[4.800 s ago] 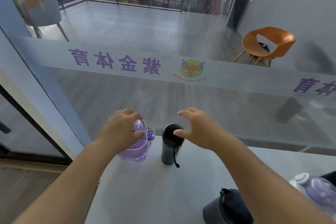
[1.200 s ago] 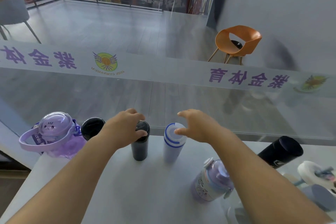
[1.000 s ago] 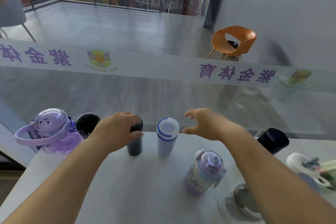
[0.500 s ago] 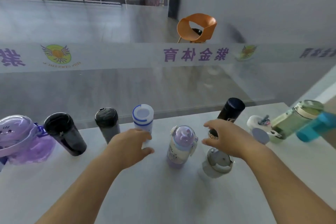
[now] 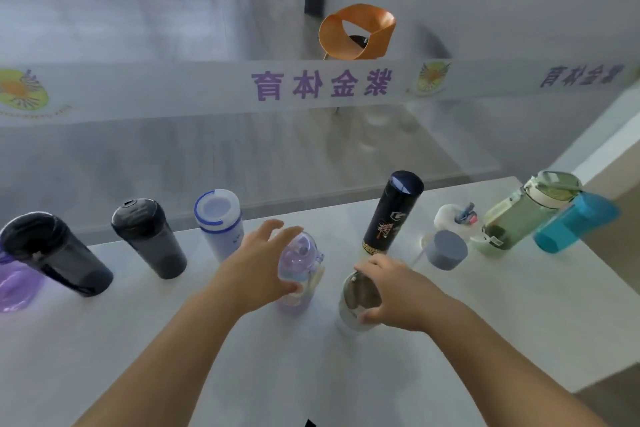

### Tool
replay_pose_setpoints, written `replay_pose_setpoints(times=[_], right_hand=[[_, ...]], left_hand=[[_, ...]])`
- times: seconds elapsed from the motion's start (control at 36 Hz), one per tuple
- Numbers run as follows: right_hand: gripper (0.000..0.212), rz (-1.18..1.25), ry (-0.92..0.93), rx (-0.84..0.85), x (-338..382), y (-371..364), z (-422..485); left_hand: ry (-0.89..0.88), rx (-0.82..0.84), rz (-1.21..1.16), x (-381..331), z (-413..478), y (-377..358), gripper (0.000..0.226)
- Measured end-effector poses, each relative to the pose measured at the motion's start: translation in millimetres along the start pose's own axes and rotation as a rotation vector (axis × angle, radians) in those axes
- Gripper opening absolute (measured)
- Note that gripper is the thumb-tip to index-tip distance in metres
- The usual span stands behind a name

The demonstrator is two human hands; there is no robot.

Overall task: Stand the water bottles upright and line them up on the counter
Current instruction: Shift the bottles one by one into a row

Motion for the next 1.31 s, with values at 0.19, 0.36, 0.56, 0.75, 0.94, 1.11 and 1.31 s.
replay_pose_setpoints(times=[0.19, 0.36, 0.56, 0.75, 0.94, 1.11, 1.31], right_hand=[[0.070, -0.032, 0.149, 0.099, -5, -13, 17], [0.060, -0.036, 0.202, 0.097, -13, -10, 31], [0.052, -0.039, 0.231, 0.063, -29, -6, 54], [0.040, -0.051, 0.238, 0.057, -40, 5, 87], [0.035, -0.068, 0.225, 0.073, -40, 13, 127], [0.045, -0.032, 0.187, 0.063, -39, 20, 153], [0.043, -0.024, 0.172, 0.065, -38, 16, 171]], left_hand=[[0.057, 0.027, 0.041, -4, 13, -17, 0.090], [0.092, 0.032, 0.054, -11, 21, -24, 0.085], [0.103, 0.053, 0.067, -19, 31, -17, 0.074], [0.132, 0.041, 0.096, -22, 57, -14, 0.077], [0.151, 0.046, 0.088, -22, 91, -12, 0.077], [0.161, 0.033, 0.088, -16, 114, -13, 0.078], [0.170, 0.006, 0.072, -6, 128, -15, 0.080]])
Point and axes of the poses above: each hand's wrist, its own z-axis towards the middle knuckle, its own y-axis out of the back of the hand, x = y × z, the point moved 1 cm from there along z, towards the middle knuckle, and after that the axes turned 14 degrees about -x, right-handed, at the moved point
